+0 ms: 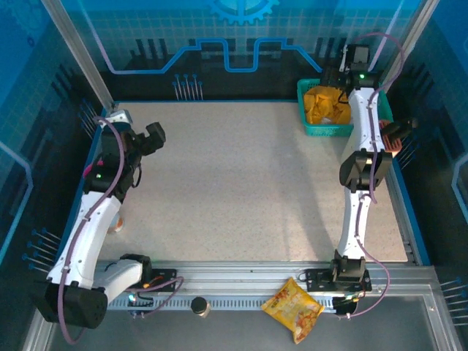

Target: Fold and stack the t-shirts

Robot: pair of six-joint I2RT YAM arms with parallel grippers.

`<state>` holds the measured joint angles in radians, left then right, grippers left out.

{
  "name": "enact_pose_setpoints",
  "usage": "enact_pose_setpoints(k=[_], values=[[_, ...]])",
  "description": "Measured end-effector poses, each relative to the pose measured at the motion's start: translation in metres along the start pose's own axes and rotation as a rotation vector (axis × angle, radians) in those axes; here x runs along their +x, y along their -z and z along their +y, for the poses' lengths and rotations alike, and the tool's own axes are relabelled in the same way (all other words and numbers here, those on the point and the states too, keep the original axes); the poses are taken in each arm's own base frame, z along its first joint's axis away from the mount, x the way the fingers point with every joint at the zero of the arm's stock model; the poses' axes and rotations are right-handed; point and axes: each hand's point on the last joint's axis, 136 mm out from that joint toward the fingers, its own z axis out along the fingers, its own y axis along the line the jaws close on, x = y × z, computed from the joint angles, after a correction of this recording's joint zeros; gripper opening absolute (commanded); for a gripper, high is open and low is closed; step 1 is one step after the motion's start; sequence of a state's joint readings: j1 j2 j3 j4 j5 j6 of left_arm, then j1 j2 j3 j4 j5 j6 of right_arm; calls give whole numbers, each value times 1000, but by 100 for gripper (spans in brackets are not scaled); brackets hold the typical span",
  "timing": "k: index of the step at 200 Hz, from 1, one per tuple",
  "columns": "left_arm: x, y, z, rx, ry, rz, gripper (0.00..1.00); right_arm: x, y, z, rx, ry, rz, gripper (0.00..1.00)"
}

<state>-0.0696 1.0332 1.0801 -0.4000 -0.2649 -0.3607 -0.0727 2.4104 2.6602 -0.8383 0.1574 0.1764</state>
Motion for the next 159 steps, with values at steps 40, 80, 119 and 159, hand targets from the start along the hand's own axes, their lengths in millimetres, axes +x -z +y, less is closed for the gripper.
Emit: enact_pose_setpoints(k=[40,80,119,159], values=[[5,-1,-10,53,-2,25,99,38,-43,7,-30,-32,90,86],[11,-10,-15,73,-5,52,99,58,-76,21,-32,-35,106,87],[11,-14,-17,84,-15,46,99,79,-103,37,-2,-37,113,85],[17,-20,-15,81,-41,53,99,76,-112,30,38,-100,78,70]])
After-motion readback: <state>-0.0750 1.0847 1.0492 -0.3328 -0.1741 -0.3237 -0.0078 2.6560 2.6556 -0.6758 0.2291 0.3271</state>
